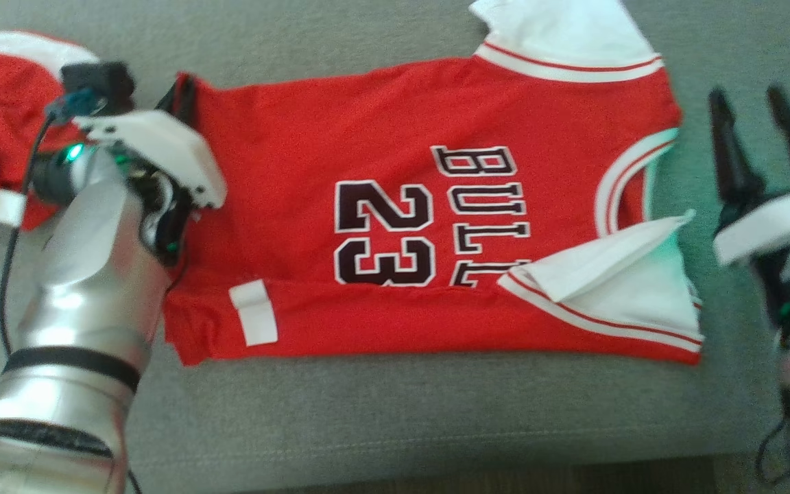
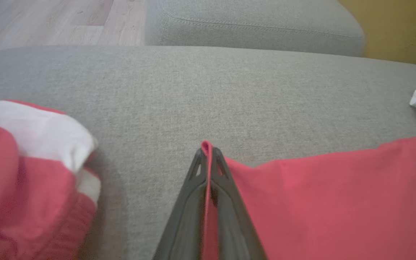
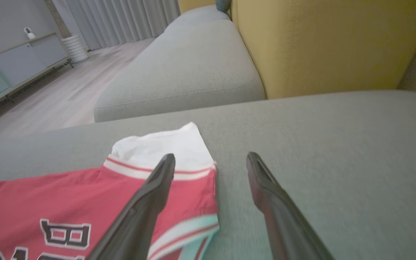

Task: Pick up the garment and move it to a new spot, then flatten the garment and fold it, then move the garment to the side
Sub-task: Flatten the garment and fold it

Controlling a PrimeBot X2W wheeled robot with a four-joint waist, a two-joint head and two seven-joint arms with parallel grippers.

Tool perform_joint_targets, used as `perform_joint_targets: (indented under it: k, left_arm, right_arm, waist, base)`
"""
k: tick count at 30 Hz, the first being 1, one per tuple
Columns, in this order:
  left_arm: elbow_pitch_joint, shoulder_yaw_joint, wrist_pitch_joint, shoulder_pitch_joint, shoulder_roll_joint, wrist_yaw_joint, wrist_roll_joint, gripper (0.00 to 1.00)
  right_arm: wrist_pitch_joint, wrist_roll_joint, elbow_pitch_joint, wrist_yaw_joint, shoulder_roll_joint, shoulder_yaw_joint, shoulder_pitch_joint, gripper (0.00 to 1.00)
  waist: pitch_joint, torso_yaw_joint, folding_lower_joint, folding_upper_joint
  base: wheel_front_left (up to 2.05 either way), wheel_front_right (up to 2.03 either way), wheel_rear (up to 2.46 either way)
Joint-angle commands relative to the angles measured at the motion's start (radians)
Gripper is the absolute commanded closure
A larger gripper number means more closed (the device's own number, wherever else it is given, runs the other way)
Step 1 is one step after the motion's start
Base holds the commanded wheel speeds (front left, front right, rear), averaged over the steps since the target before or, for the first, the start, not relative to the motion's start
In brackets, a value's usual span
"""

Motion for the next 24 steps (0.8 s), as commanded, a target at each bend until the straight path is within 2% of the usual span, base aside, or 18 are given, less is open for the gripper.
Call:
perform_joint_targets:
  k: [1,11,17,24]
  left_arm:
    - [-0.031,0.013,-0.011,-0.047,0.025,-0.002,0.006,1.00]
    - [-0.061,-0.053,0.003,-0.125,-0.061,-0.035,0.009,1.00]
    - [-0.077,-0.084,0.059,-0.160,-0.082,-0.050,-0.012,1.00]
    - [-0.098,-0.107,0.099,-0.184,-0.087,-0.057,-0.028,1.00]
  right_arm:
    - [0.005,0.011,-0.018,0.004,-0.028,0.019,-0.040,0.00]
    - [0.104,0.072,0.250,0.004,-0.153,0.118,-0.377,0.00]
    - [0.183,0.085,0.438,0.004,-0.190,0.172,-0.541,0.00]
    - [0.234,0.089,0.618,0.004,-0.207,0.205,-0.658,0.00]
  waist:
    - [0.030,0.032,-0.0001,0.0000]
    - [0.125,0.144,-0.0001,0.0000]
    - [0.137,0.181,-0.0001,0.0000]
    - [0.143,0.206,-0.0001,0.0000]
  base:
    - [0.00,0.00,0.00]
    - [0.00,0.00,0.00]
    - [0.00,0.00,0.00]
    - [0.00,0.00,0.00]
